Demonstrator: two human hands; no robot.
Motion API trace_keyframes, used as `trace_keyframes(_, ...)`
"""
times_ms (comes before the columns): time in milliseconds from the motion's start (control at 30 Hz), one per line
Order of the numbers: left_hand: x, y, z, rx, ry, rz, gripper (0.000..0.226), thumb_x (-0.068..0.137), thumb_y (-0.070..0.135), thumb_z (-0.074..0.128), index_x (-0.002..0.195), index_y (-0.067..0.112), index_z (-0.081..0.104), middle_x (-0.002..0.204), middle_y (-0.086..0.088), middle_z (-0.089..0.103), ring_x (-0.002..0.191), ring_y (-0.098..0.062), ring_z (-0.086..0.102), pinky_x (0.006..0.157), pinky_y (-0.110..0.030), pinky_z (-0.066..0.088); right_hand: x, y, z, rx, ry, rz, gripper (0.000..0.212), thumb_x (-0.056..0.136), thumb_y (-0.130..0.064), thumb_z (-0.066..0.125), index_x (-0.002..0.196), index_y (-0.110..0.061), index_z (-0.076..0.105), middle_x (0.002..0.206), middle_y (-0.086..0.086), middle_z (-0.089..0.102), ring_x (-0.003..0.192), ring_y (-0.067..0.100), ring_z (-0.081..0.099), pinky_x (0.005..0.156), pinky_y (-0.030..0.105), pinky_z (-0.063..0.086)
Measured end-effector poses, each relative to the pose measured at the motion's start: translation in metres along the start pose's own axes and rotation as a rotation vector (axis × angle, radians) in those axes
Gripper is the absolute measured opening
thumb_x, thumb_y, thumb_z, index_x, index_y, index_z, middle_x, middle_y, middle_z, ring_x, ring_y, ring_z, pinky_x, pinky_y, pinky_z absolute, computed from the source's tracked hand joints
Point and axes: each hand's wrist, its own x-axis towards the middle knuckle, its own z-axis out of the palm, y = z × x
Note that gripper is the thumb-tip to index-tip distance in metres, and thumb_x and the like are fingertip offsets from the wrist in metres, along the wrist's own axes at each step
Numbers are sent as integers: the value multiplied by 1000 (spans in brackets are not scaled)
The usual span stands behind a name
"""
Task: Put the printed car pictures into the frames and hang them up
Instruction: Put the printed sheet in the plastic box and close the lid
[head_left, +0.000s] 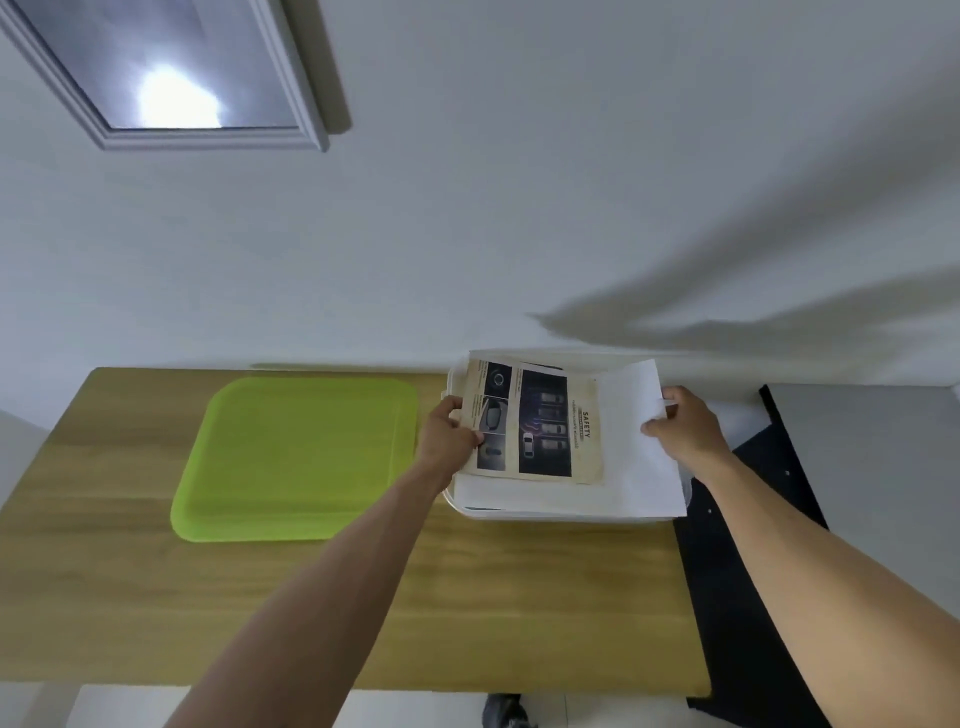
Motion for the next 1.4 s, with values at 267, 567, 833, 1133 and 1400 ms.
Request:
trace_keyframes(267, 18, -18, 46, 497, 129, 41, 41, 79, -8, 52, 115, 12, 47, 101, -9, 63, 86, -31, 62, 72, -49, 56, 43, 15, 37, -324, -124, -30, 50, 90, -5, 61, 137, -12, 44, 120, 11, 62, 95, 28, 62, 75, 38, 56)
trace_keyframes(567, 18, -18, 61, 774, 110, -40, 82, 83, 3, 69, 144, 3, 14, 132, -19, 46, 115, -37, 56, 89, -40, 50, 49, 19, 52, -650, -139, -4, 67, 92, -11, 64, 146, 3, 28, 98, 12, 60, 82, 26, 64, 62, 30, 49)
trace_keyframes(833, 13, -25, 78, 1206, 23, 310, 76, 93, 23, 52, 152, 0, 9, 156, -28, 12, 139, -45, 24, 114, -51, 29, 41, 4, 61, -879, -179, -179, 62, 98, -29, 58, 149, -5, 32, 134, 16, 55, 116, 32, 60, 82, 38, 52)
trace_keyframes(1133, 27, -57, 83, 1218, -287, 134, 101, 92, 63, 45, 154, 9, -13, 157, -21, -26, 145, -40, -22, 121, -52, 1, 32, 28, 94, -831, -506, -184, 85, 98, -61, 42, 156, -39, -15, 162, 5, -32, 150, 37, -20, 120, 62, 6)
trace_keyframes(1400, 25, -47, 74, 1166, -209, 254, 95, 93, 64, 39, 155, 10, -8, 160, -19, -19, 148, -37, -16, 121, -50, 1, 29, 18, 91, -876, -419, -258, 87, 96, -65, 40, 157, -34, -14, 163, 9, -26, 151, 37, -17, 121, 58, 5)
